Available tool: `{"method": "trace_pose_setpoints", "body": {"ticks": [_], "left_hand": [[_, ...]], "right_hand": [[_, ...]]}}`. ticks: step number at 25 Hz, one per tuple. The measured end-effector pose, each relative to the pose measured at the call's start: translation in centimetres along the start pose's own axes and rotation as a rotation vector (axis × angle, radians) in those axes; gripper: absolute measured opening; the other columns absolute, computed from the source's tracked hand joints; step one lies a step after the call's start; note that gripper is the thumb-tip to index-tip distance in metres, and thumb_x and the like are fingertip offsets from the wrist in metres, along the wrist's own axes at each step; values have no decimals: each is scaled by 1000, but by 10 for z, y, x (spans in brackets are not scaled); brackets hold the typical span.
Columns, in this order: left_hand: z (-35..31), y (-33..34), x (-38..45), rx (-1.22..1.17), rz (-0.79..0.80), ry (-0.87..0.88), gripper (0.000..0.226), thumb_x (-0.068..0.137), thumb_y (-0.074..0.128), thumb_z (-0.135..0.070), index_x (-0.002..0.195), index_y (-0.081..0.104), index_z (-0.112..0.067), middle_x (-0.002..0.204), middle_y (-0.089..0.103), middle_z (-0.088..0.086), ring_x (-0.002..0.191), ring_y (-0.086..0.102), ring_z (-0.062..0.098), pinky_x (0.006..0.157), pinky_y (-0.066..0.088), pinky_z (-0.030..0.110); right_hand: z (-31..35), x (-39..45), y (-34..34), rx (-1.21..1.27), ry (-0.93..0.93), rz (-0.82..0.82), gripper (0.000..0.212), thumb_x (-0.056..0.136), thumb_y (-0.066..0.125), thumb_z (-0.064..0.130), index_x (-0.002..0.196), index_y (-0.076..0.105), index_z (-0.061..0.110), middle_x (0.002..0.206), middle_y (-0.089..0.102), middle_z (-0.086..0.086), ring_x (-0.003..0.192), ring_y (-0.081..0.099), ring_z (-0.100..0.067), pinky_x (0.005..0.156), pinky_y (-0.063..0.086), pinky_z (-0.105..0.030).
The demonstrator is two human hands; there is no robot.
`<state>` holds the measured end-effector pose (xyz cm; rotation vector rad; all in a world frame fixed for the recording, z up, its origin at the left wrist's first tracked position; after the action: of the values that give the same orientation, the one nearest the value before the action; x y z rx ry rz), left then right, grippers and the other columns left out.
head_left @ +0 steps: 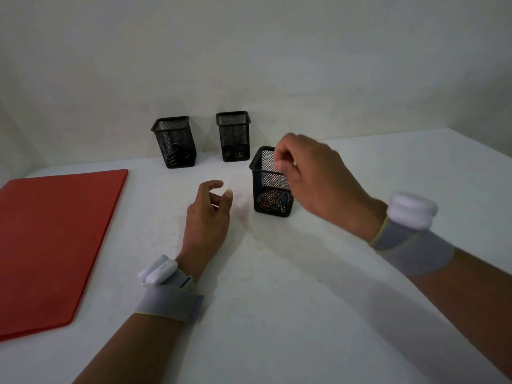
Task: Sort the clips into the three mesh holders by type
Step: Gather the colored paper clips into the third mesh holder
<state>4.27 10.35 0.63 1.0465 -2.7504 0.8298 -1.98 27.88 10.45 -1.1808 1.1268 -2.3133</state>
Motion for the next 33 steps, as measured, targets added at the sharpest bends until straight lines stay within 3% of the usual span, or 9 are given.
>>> {"method": "trace_pose_setpoints", "body": {"ticks": [4,6,8,11,13,18,21,25,33], "left_hand": [[-2,1,-4,51,35,75,27,97,50,-36,119,54,-23,83,64,-5,76,59,8,64,43,17],[-4,4,-6,109,71,144,26,95,53,-35,117,58,-22,85,64,-7,78,59,8,70,48,21],[-5,11,-8,173,146,183,33,94,54,-38,124,57,-23,102,66,-7,92,58,10,85,49,28],[-6,29,-15,291,241,263,52,94,50,-45,140,42,-23,132,58,-2,122,49,18,107,36,41],[-8,45,-18,367,294,333,60,95,43,-47,146,29,-20,139,52,1,128,44,20,111,30,43],[-12,87,12,480,347,349,61,99,31,-40,150,13,-11,146,41,9,134,37,23,115,23,41],[-21,114,45,517,367,284,64,101,27,-40,151,4,-7,155,28,12,144,20,22,119,10,37],[-25,146,91,589,368,222,66,101,24,-41,151,-1,-5,158,19,13,147,11,23,120,5,39],[-24,173,147,646,354,147,67,101,23,-42,150,-4,-5,159,16,14,147,10,24,119,3,41]], "right_hand": [[-23,21,6,65,19,-72,16,94,56,30,96,71,23,96,66,3,82,60,-14,77,51,-35],[-31,12,9,109,50,-162,22,96,54,34,109,67,24,109,62,3,81,56,-10,76,47,-30],[-43,-7,12,182,161,-228,32,97,49,40,122,55,21,117,57,1,82,54,-10,76,41,-27],[-64,-39,35,256,354,12,51,95,40,54,134,40,22,117,61,2,96,61,-18,81,41,-30],[-69,-53,50,125,290,209,64,92,39,60,143,32,21,122,63,1,108,61,-21,92,42,-36],[-95,-19,68,122,272,205,49,100,40,41,142,35,15,120,64,-4,110,59,-27,91,39,-37],[-127,13,85,54,285,177,43,102,39,35,138,39,12,122,63,-10,110,58,-34,90,38,-38],[-168,54,99,-8,337,201,43,102,35,33,139,38,11,130,59,-15,117,54,-37,96,37,-40],[-214,103,125,-123,374,243,51,102,28,39,145,34,13,139,52,-14,126,49,-34,106,31,-41]]}}
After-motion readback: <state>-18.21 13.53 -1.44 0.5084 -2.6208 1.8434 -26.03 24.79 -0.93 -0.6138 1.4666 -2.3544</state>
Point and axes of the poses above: each hand's wrist, its own x-axis towards the middle knuckle, its own y-axis out of the palm, z = x × y, the point moved 4 cm from there along x, towards the middle knuckle
